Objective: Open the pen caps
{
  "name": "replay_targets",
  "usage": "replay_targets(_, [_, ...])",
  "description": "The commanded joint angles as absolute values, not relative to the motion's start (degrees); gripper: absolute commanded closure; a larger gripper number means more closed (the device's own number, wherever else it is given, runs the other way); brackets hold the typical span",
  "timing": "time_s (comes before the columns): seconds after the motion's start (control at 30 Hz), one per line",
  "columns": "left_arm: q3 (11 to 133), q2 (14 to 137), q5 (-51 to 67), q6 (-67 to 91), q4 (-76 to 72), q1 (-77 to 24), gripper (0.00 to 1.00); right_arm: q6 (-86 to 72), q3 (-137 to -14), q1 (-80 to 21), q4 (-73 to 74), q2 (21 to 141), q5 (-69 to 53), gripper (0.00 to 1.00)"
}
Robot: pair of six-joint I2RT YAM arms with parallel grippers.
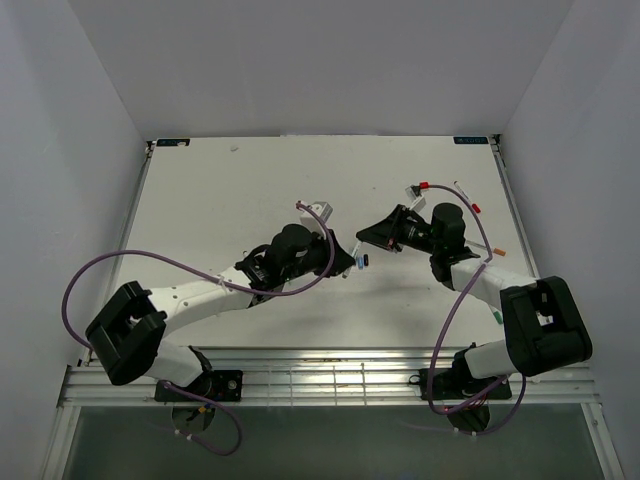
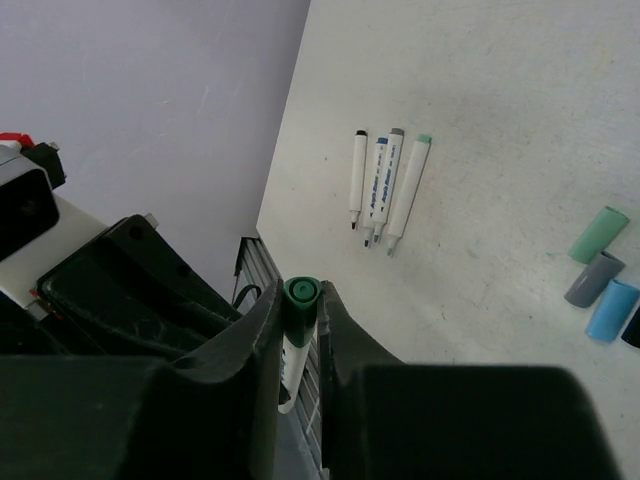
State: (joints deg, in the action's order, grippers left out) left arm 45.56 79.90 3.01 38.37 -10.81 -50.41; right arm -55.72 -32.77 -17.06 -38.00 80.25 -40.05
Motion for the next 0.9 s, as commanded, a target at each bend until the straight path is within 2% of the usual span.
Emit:
replay_targets(0.0, [46.1, 78.9, 2.8, 38.4, -12.5, -50.7, 1.0, -55.9, -32.2, -17.4, -42.4, 80.3, -40.7, 0.9])
replay_targets(0.1, [46.1, 79.5, 3.5, 37.8, -12.5, -50.7, 0.99, -56.5, -32.1, -17.4, -42.8, 80.0, -40.7, 0.92])
replay_targets(0.17, [45.5, 79.3, 3.7, 38.0, -12.5, -50.7, 0.79, -57.3, -31.8, -17.5, -43.7, 79.9, -41.1, 0.92])
replay_targets(0.2, [44.8, 79.1, 3.5, 38.1, -12.5, -50.8, 0.59, -57.6, -31.7, -17.4, -43.9, 79.9, -41.4, 0.92])
replay_targets(0.3, [44.1, 78.9, 3.6, 37.8, -12.7, -50.7, 0.42, -58.6, -31.3, -17.5, -45.3, 79.7, -42.4, 0.92])
replay_targets(0.43, [44.6, 80.2, 5.9, 36.7, -12.7, -50.7, 0.4, -60.1, -30.8, -17.5, -47.9, 80.1, -44.1, 0.92])
replay_targets(0.57, [45.2, 81.6, 7.6, 36.5, -13.0, -50.7, 0.41, -61.8, -30.7, -17.6, -50.2, 80.9, -45.6, 0.92])
replay_targets(0.63, [45.7, 82.6, 9.5, 36.1, -13.4, -50.7, 0.45, -62.2, -30.8, -17.8, -51.0, 81.3, -46.1, 0.92])
replay_targets(0.67, [46.1, 82.9, 10.2, 35.9, -13.6, -50.7, 0.58, -62.3, -30.8, -17.8, -51.0, 81.4, -46.2, 0.92])
replay_targets(0.73, [46.5, 83.3, 11.7, 35.8, -13.9, -50.7, 0.74, -62.2, -30.6, -17.8, -51.3, 81.5, -46.0, 0.92])
replay_targets(0.77, [46.8, 83.6, 12.0, 35.7, -13.9, -50.7, 0.86, -62.1, -30.6, -17.8, -51.4, 81.5, -45.8, 0.92])
replay_targets(0.83, [46.7, 83.7, 12.7, 35.8, -13.9, -50.7, 1.0, -61.2, -30.7, -17.8, -51.2, 81.3, -44.7, 0.92])
replay_targets(0.87, [46.7, 83.5, 13.0, 35.7, -13.9, -50.7, 1.0, -60.6, -31.1, -17.8, -50.6, 81.3, -44.3, 0.92])
